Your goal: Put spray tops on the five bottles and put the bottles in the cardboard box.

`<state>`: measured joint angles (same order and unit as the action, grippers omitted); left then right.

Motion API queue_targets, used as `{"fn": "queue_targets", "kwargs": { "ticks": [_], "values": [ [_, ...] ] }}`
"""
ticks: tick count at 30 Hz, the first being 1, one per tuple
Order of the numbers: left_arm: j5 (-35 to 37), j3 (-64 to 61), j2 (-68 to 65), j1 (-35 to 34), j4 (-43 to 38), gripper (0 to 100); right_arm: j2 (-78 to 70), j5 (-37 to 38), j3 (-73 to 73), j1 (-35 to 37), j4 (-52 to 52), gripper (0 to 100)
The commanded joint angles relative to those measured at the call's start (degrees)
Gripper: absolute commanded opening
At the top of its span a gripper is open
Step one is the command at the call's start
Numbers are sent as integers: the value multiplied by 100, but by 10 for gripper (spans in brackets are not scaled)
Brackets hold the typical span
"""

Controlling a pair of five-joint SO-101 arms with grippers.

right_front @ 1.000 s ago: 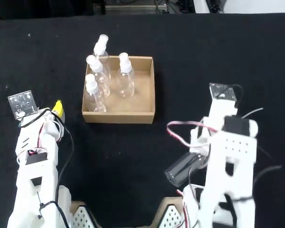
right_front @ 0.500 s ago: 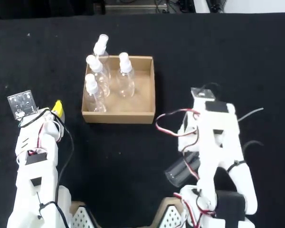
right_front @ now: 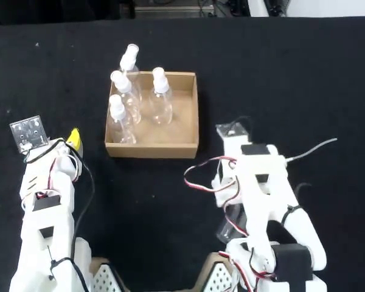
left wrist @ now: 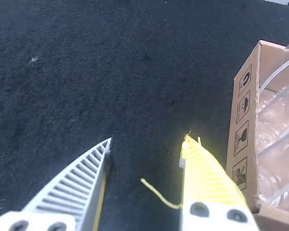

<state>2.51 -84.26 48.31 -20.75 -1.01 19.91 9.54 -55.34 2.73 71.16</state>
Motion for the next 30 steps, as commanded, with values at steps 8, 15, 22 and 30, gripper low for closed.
{"fn": "queue_targets", "kwargs": {
  "ticks": [8, 15, 22, 30],
  "values": [
    [-53, 84, 79, 31, -141, 202, -57, 2303, 198, -695, -211, 306],
    [-53, 84, 79, 31, -141, 202, -31, 4149, 989, -1354, -167, 259],
    [-53, 84, 79, 31, -141, 202, -13, 6602, 1156, -2391, -167, 261],
    [-53, 110, 79, 40, -141, 202, -66, 4897, 2589, -3024, 237, 320]
  ]
}}
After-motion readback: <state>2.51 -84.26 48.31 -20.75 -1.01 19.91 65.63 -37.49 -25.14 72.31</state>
